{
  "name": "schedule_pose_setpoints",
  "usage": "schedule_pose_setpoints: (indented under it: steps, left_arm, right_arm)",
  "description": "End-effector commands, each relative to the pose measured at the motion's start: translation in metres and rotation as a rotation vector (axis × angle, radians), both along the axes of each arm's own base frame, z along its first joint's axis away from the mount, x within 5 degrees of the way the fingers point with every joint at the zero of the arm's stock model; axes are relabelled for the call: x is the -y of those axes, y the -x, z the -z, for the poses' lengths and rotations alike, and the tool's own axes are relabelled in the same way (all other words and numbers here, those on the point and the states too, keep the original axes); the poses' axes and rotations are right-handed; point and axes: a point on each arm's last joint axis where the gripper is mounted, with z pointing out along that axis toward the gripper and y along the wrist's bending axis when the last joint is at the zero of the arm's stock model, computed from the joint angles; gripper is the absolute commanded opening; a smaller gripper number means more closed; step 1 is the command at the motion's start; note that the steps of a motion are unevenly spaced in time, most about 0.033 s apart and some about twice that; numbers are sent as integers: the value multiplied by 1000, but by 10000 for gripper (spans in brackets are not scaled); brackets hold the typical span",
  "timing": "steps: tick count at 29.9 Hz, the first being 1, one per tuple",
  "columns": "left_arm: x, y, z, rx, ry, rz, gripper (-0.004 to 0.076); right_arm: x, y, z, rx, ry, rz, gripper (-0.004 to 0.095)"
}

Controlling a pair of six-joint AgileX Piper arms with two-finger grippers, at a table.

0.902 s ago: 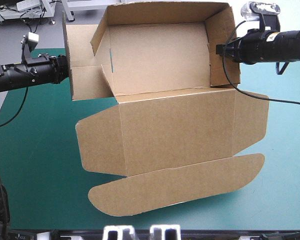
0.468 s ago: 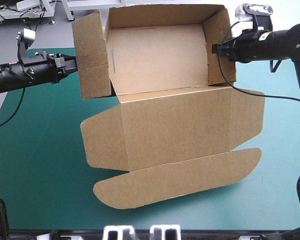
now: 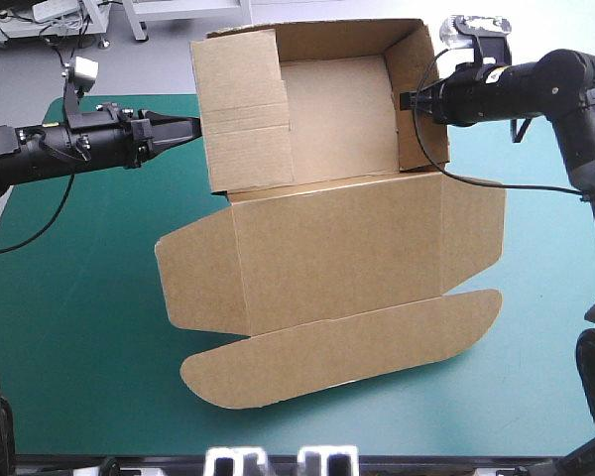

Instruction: Fold the box

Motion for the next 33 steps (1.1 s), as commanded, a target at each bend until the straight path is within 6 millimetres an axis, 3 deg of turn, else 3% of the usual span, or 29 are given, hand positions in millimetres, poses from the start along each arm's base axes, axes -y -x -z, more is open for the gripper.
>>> schedule_pose_setpoints:
  steps: [1,16,22,26,33]
  left_arm:
    - [10,21,-25,59,78,82,256]
    - [7,16,-23,56,51,21,256]
    - [13,14,-21,59,33,14,256]
    - [26,11,-12,25,-75,-26,256]
    - [30,2,0,-11,-219,-166,254]
  right_arm:
    - [-1,10,-27,110,-80,14,-14]
    - [-5,3,-20,85,-110,0,-14]
    - [-29,8,-18,97,-56,-37,2]
    - [-49,11,-16,111,-27,-52,2]
    - [-63,16,-13,89,-15,-74,2]
